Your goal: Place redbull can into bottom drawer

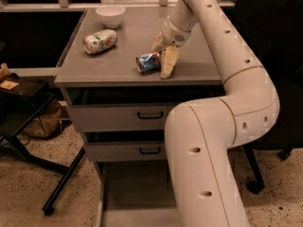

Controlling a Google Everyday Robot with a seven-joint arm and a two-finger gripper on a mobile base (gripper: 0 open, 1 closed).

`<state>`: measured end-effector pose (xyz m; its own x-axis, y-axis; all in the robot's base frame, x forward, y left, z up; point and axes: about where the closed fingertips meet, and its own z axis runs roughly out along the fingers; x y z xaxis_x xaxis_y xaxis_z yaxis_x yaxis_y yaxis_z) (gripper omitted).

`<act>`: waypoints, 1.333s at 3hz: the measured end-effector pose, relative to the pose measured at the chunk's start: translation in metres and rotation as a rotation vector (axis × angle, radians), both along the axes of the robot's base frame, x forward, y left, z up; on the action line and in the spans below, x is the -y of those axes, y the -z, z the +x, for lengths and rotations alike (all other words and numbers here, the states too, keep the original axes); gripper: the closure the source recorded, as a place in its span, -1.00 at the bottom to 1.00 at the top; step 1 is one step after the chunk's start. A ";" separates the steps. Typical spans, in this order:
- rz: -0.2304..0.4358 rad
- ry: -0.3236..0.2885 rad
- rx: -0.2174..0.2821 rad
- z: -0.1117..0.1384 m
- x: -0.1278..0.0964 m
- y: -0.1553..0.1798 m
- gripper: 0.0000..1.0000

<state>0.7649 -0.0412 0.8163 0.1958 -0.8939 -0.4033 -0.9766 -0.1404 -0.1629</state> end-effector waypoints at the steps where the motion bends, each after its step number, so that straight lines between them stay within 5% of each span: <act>1: 0.000 0.000 0.000 0.000 0.000 -0.009 0.76; 2: 0.000 0.000 0.000 -0.001 0.000 -0.013 1.00; 4: 0.000 0.000 0.000 -0.001 0.000 -0.005 1.00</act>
Offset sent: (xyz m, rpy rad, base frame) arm -0.0537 0.0040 0.0805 -0.0494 -0.1324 -0.0403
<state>0.7640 -0.0411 0.8211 0.1957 -0.8939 -0.4032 -0.9766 -0.1402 -0.1632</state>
